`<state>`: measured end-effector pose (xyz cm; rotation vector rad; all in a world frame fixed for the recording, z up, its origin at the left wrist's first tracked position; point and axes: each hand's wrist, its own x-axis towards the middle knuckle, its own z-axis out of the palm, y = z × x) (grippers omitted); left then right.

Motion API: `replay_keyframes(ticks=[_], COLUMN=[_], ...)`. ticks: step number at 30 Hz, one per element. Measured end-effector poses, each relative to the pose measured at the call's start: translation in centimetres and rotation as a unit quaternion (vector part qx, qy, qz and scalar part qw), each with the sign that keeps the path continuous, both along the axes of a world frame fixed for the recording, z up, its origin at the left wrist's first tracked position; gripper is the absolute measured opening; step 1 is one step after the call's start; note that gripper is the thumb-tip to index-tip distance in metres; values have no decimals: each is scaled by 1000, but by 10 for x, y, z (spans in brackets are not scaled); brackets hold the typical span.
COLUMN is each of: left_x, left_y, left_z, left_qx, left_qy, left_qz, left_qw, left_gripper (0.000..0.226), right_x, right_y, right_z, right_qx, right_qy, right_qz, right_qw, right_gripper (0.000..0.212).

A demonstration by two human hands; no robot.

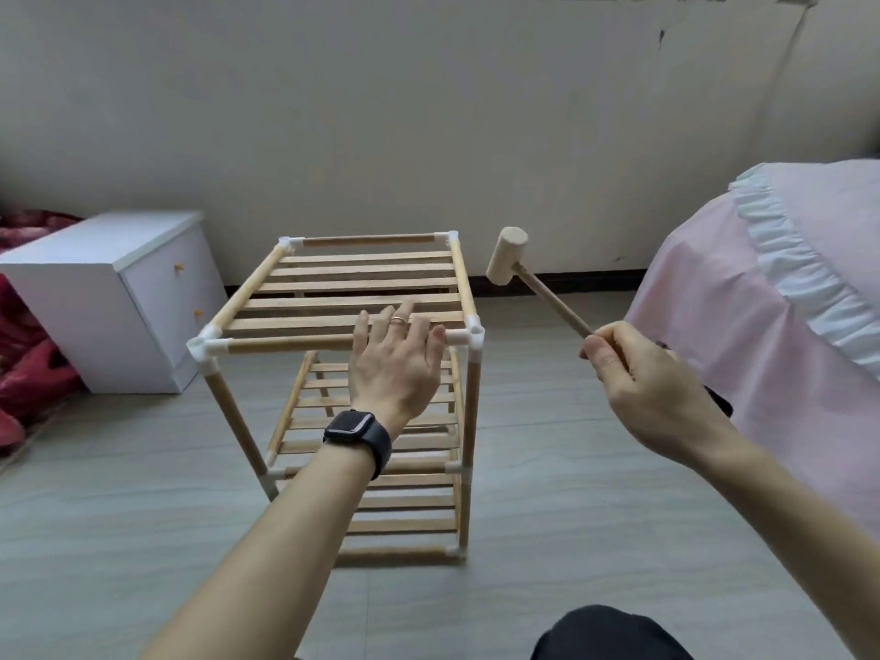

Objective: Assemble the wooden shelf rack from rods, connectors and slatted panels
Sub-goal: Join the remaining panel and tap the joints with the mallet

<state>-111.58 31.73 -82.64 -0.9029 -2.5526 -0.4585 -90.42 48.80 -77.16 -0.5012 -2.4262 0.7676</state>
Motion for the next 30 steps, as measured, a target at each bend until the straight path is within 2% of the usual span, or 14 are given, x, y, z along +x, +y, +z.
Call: replay_keyframes(ticks=[4, 7, 10, 12, 16, 17, 18, 19, 21, 22, 26, 27, 28, 30], left_x=[-2, -3, 0, 1, 3, 3, 2, 2, 3, 3, 1, 1, 1, 1], left_y=[1, 2, 2, 2, 2, 3, 2, 2, 2, 2, 2, 2, 3, 3], left_z=[3, 5, 8, 9, 10, 10, 10, 11, 11, 12, 10, 10, 9, 9], left_qx=[-52, -54, -61, -62, -61, -60, -60, -61, -61, -61, -58, -58, -56, -54], left_qy=[20, 0, -1, -6, -8, -8, -10, -11, -12, -14, -13, -12, -12, -13], left_qz=[2, 10, 12, 15, 19, 17, 16, 14, 12, 10, 12, 12, 12, 13], left_qw=[998, 998, 998, 998, 998, 998, 998, 998, 998, 998, 998, 998, 998, 998], left_gripper=[56, 55, 52, 50, 50, 50, 50, 50, 49, 49, 49, 48, 48, 47], right_x=[2, -3, -9, -12, -16, -15, -15, -15, -13, -13, -14, -13, -13, -14], right_y=[3, 5, 7, 7, 3, 0, -2, -4, -4, -1, 2, 1, 1, -2], right_z=[0, 6, 19, 32, 42, 38, 30, 20, 8, 9, 26, 25, 23, 15], right_qx=[132, 127, 142, 140, 100, 101, 116, 150, 214, 221, 167, 152, 153, 175], right_qy=[-68, -141, -145, -98, 145, 161, 123, 23, -173, -174, 112, 142, 121, -89], right_qz=[-1, -2, 3, 7, -33, -29, -18, -9, 0, 7, 5, 6, 10, 13], right_qw=[989, 982, 979, 985, 984, 981, 985, 988, 961, 960, 980, 978, 981, 980], right_gripper=[25, 30, 32, 30, 29, 29, 28, 28, 28, 28, 23, 22, 23, 27])
